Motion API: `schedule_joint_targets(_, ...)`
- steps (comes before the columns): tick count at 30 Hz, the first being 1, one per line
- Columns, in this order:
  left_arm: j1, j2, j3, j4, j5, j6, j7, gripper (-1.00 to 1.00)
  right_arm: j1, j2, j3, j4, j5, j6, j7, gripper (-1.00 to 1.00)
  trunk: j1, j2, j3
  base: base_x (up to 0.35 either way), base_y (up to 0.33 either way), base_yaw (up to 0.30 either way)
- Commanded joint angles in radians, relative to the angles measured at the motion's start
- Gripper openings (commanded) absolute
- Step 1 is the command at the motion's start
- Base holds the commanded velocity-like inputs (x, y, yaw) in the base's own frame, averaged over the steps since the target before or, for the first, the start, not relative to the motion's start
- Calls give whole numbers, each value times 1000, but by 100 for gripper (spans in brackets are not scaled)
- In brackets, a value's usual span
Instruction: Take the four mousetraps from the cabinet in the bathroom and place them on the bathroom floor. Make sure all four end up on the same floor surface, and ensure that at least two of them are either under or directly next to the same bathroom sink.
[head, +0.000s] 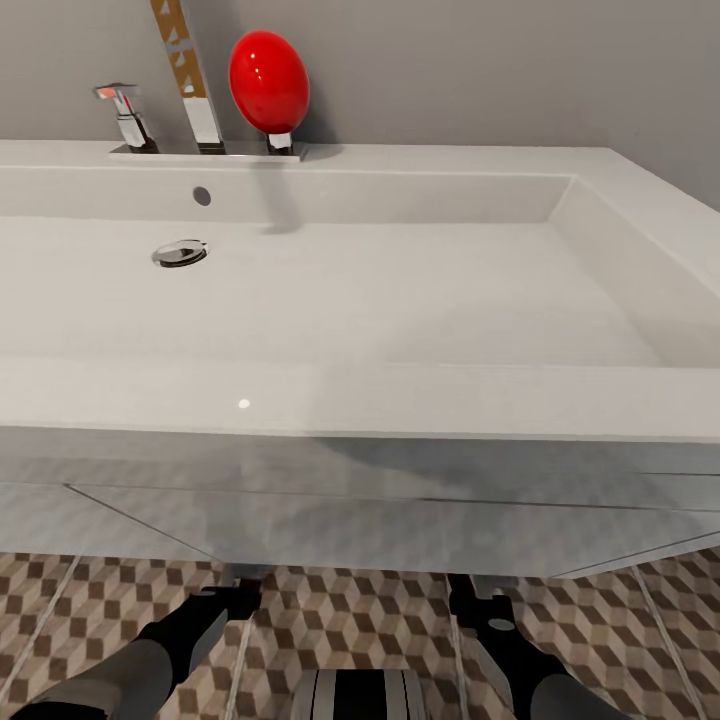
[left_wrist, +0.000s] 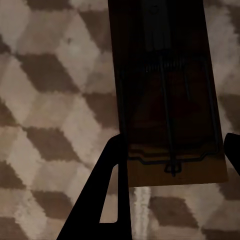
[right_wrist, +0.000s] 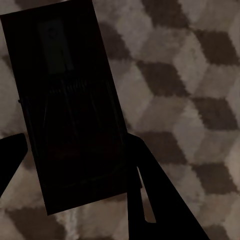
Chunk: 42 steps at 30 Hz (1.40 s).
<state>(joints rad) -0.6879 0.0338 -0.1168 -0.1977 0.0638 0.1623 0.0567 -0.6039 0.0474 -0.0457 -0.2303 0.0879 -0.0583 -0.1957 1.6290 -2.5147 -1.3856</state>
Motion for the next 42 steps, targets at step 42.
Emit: schedule_joint_targets(42, 0, 10, -7, 19, 10, -66, -5, -100, 0, 2, -5, 31, 10, -26, 9, -100, 0, 0, -1, 0, 0, 0)
